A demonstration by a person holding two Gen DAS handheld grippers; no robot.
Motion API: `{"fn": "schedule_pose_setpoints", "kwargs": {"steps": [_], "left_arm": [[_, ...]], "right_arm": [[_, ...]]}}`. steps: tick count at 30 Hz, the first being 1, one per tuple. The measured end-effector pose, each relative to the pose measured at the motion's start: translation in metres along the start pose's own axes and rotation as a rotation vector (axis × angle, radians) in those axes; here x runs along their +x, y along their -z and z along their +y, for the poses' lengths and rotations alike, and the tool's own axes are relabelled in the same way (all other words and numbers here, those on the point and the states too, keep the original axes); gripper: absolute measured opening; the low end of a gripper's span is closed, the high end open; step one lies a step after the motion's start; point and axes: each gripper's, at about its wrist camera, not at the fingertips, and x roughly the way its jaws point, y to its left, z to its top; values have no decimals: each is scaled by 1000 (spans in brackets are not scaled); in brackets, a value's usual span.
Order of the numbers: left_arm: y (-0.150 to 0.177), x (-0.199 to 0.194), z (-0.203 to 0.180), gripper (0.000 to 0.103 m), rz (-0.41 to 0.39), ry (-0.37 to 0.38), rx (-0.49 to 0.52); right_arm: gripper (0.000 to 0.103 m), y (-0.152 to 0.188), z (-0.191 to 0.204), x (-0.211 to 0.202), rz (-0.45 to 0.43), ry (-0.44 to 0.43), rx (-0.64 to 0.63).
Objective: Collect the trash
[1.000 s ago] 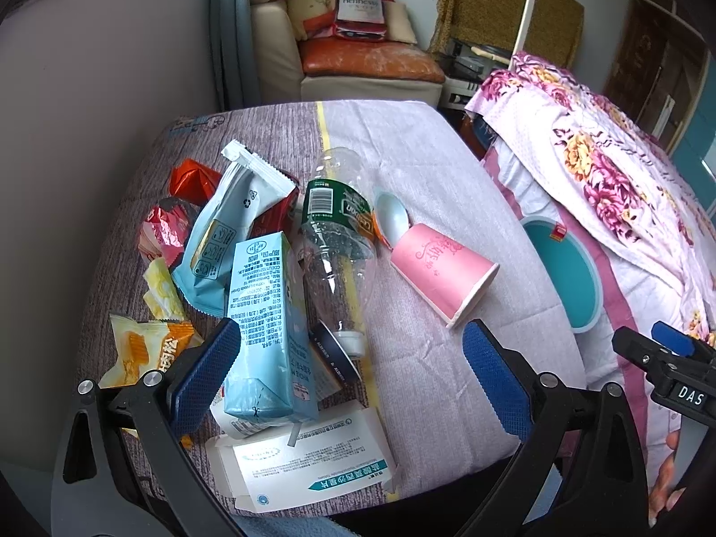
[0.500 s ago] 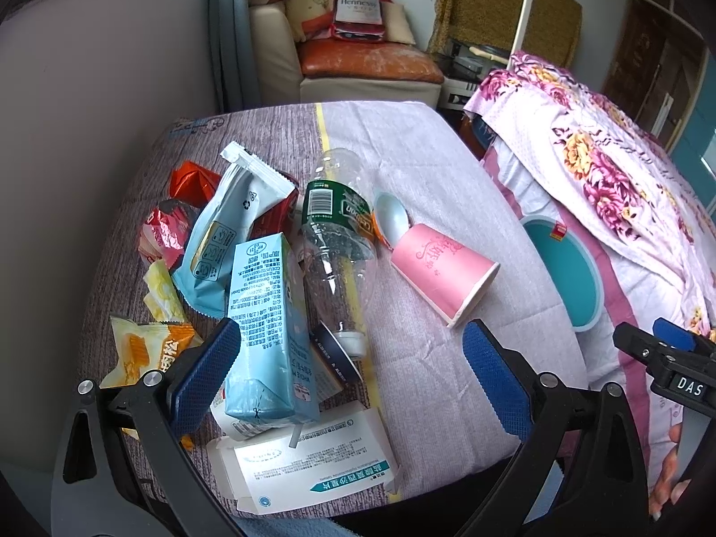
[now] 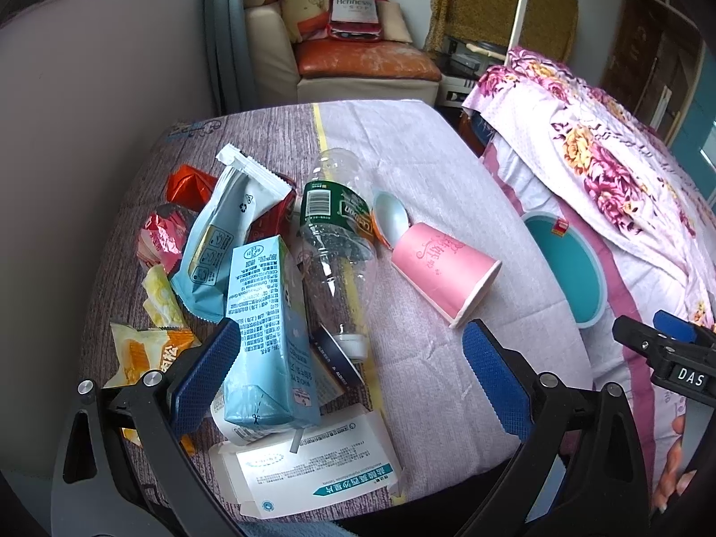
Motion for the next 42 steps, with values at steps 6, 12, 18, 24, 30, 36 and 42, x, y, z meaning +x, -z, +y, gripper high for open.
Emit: {"fn": "schedule_pose_setpoints", "kwargs": {"steps": [6, 12, 18, 24, 30, 36, 42], "left_arm": [[1, 6, 0, 99, 13, 4, 12], [-5, 4, 12, 99, 7, -7, 17], [-12, 17, 37, 99, 81, 22, -7], [-10, 37, 51, 99, 161, 22, -33], [-9, 56, 73, 79, 221, 73, -95], [-4, 60, 77, 41, 236, 145, -94], [-5, 62, 82, 41, 238, 177, -93]], "right_arm": [[97, 0, 1, 8, 20, -3, -2], [97, -4, 2, 15, 31, -14, -18], [97, -15, 6, 21, 44, -21, -51], [97, -25, 16, 37, 109, -77, -79], [97, -47, 36, 46, 144, -152, -136], [78, -74, 81, 60, 181, -196, -267], [74, -84, 121, 98, 304, -230, -388]]}}
